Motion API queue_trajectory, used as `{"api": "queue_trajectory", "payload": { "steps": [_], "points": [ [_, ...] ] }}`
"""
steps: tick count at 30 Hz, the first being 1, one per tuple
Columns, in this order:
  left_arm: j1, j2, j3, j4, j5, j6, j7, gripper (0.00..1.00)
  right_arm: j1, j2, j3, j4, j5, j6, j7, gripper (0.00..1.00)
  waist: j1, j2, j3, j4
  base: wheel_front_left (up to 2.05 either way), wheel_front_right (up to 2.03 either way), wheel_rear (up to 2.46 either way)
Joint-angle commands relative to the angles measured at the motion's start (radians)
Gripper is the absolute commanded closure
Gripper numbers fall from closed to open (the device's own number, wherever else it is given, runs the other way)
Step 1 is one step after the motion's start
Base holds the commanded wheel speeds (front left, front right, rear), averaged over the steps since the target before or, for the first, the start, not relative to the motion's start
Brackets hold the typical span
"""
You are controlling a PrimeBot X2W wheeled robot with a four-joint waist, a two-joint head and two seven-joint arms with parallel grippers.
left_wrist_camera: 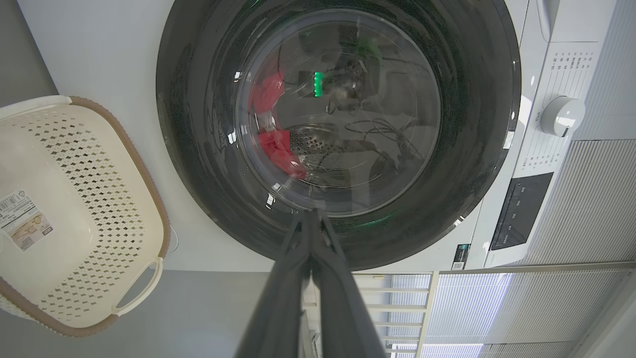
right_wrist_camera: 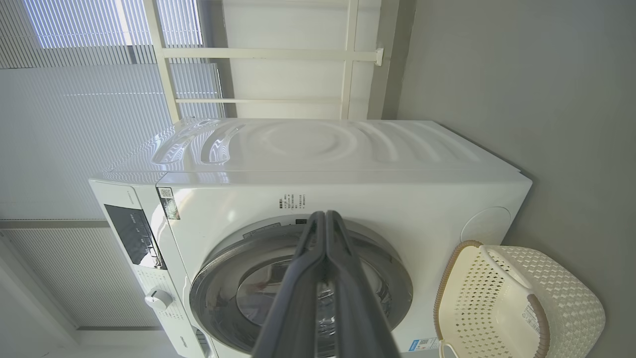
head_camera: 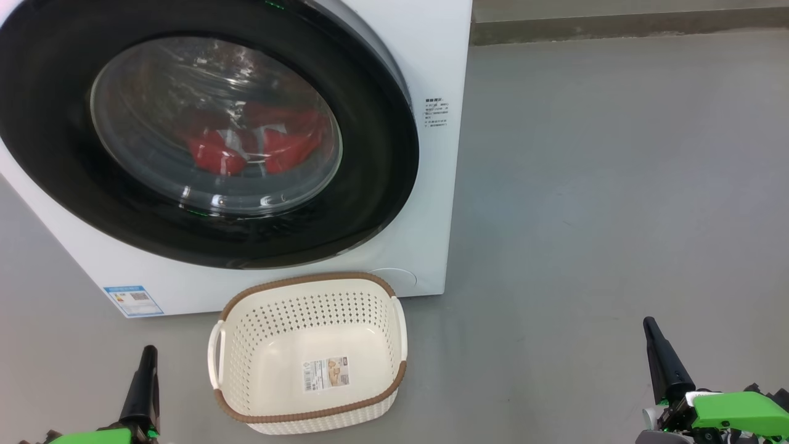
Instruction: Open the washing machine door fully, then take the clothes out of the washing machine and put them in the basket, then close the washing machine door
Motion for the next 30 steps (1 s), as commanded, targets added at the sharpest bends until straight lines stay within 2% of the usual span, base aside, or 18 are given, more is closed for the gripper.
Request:
{"api": "queue_trajectory", "payload": {
  "steps": [1,30],
  "points": [
    [-0.039,0.013,0.035,-0.019,0.005,-0.004,0.009,1.0,-0.04,-0.002,0.016,-0.026,-0.008,-0.001,0.007,1.0,0.0,0.0,0.0,0.0,0.0,0.0,0.0],
    [-0.039,0.01,0.039,-0.019,0.008,-0.004,0.012,1.0,-0.04,0.001,0.011,-0.026,-0.012,-0.001,0.011,1.0,0.0,0.0,0.0,0.0,0.0,0.0,0.0]
  ]
}}
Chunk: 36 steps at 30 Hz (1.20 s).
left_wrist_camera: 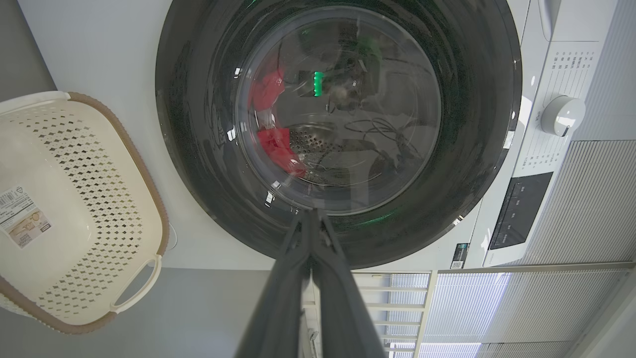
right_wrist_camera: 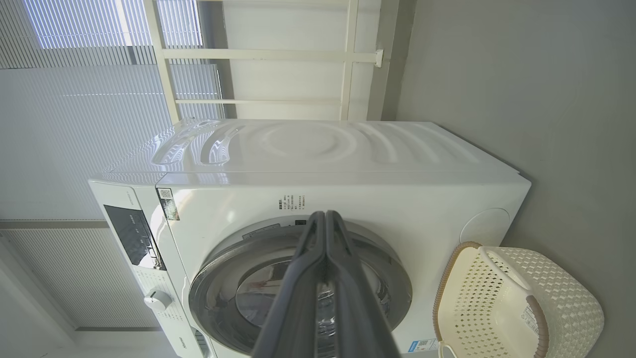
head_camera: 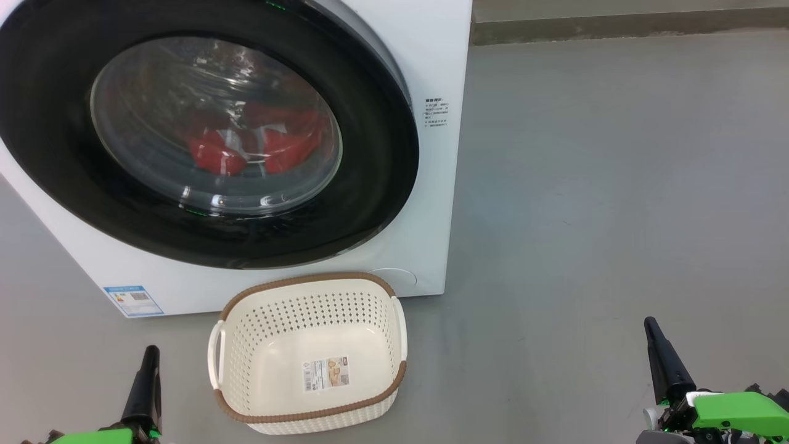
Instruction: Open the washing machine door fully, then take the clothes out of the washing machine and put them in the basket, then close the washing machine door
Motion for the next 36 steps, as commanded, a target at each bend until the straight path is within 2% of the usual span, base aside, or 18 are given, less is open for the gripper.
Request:
{"api": "queue_trajectory", "payload": {
  "steps": [1,36],
  "points": [
    [-0.039,0.017,0.035,-0.019,0.008,-0.004,0.004,1.0,-0.04,-0.002,0.017,-0.026,-0.006,-0.001,0.01,1.0,0.0,0.0,0.0,0.0,0.0,0.0,0.0],
    [-0.039,0.015,0.038,-0.019,0.01,-0.004,0.006,1.0,-0.041,0.001,0.013,-0.025,-0.009,-0.001,0.013,1.0,0.0,0.0,0.0,0.0,0.0,0.0,0.0]
  ]
}}
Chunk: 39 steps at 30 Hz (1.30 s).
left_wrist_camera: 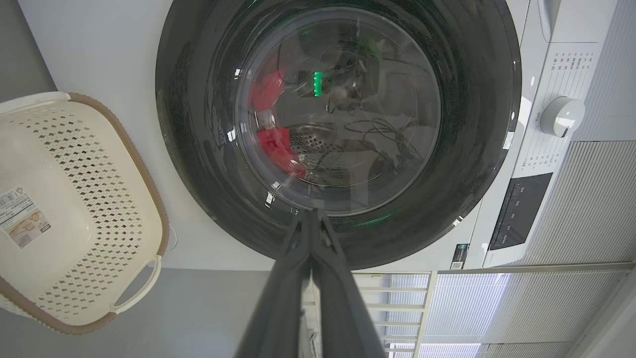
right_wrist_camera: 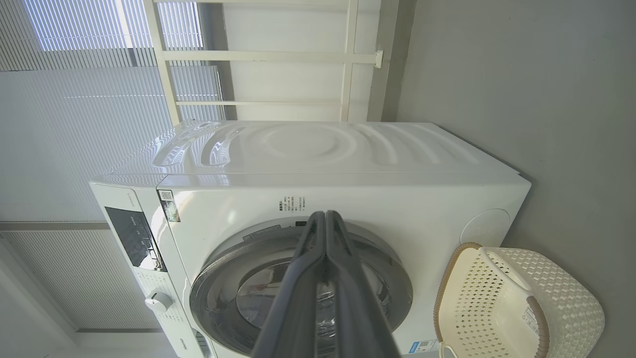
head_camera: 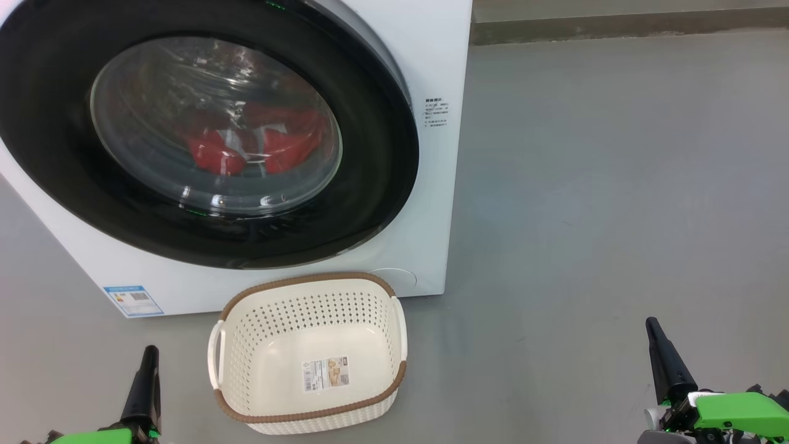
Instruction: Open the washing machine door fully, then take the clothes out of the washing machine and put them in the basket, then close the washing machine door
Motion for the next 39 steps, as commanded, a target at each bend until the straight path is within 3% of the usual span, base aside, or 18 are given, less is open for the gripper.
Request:
{"api": "queue_trajectory", "payload": {
  "steps": [1,5,6,10,17,23,39],
  "points": [
    [-0.039,0.016,0.035,-0.019,0.01,-0.004,0.005,1.0,-0.041,-0.002,0.024,-0.025,-0.008,-0.001,0.006,1.0,0.0,0.0,0.0,0.0,0.0,0.0,0.0],
    [-0.039,0.015,0.036,-0.019,0.01,-0.004,0.006,1.0,-0.041,-0.002,0.023,-0.025,-0.008,-0.001,0.006,1.0,0.0,0.0,0.0,0.0,0.0,0.0,0.0],
    [-0.039,0.015,0.036,-0.019,0.01,-0.004,0.006,0.0,-0.041,-0.002,0.023,-0.025,-0.008,-0.001,0.006,0.0,0.0,0.0,0.0,0.0,0.0,0.0,0.0],
    [0.014,-0.012,-0.005,0.026,0.0,0.0,0.0,0.0,0.014,0.004,-0.002,0.03,0.0,0.0,0.0,0.0,0.0001,0.0,0.0,0.0,0.0,0.0,0.0],
    [0.023,-0.01,-0.008,0.011,0.018,0.0,-0.019,0.0,0.011,0.004,0.019,0.028,-0.005,0.0,-0.018,0.0,0.0023,0.0,-0.002,0.002,0.0,0.0,0.0],
    [0.03,-0.003,-0.011,-0.007,0.051,0.0,-0.037,0.0,0.006,-0.005,0.041,0.026,-0.037,0.0,-0.037,0.0,0.0001,0.0,0.0,0.005,0.0,0.0,0.0],
    [0.046,0.004,-0.013,-0.044,0.287,-0.001,-0.084,0.0,-0.016,-0.03,0.112,0.038,-0.229,0.0,-0.084,0.0,0.0001,0.0,-0.002,0.016,0.0,0.0,0.0]
  ]
}}
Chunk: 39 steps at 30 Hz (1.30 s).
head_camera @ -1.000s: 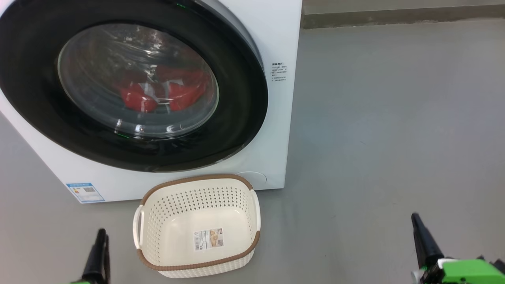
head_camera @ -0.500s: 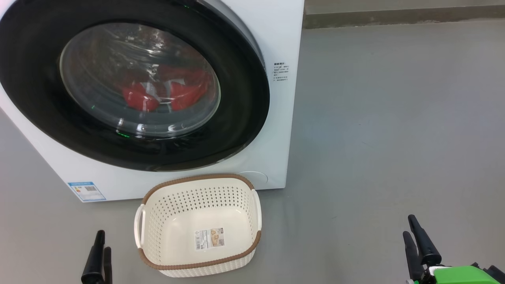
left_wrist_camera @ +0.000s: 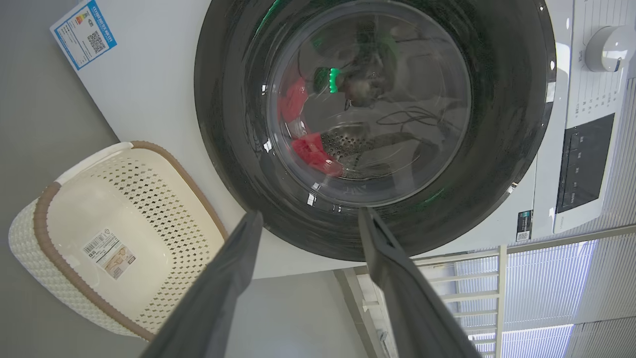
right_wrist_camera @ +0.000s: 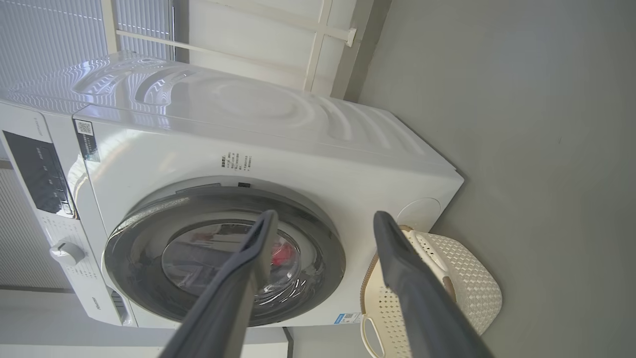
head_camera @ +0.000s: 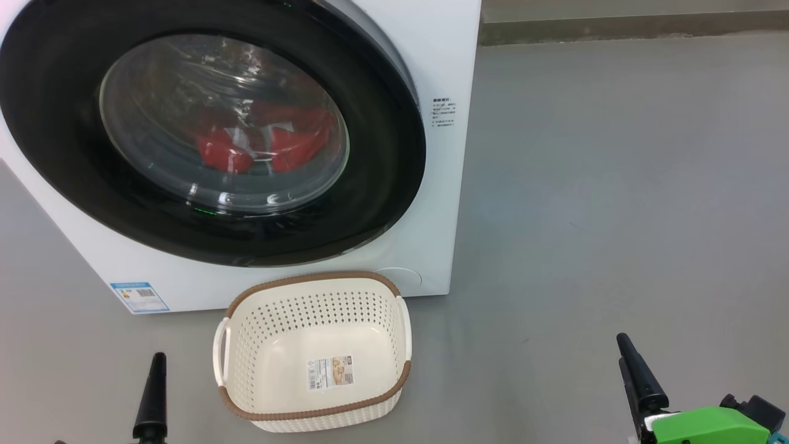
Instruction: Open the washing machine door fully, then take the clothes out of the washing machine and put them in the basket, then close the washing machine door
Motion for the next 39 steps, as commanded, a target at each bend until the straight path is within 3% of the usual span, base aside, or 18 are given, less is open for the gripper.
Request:
{"api": "queue_trajectory", "payload": {
  "steps": [1,39],
  "points": [
    [-0.003,0.018,0.006,-0.035,0.038,-0.001,-0.012,0.0,-0.045,-0.015,0.019,-0.02,-0.034,0.0,-0.011,0.0,-0.0001,0.0,0.0,0.001,0.0,0.0,0.0],
    [0.04,0.023,-0.026,-0.126,0.538,-0.002,-0.121,0.0,-0.078,-0.049,0.122,-0.029,-0.463,-0.001,-0.12,0.0,-0.0001,0.0,-0.006,0.02,0.0,0.0,0.0]
  ]
}}
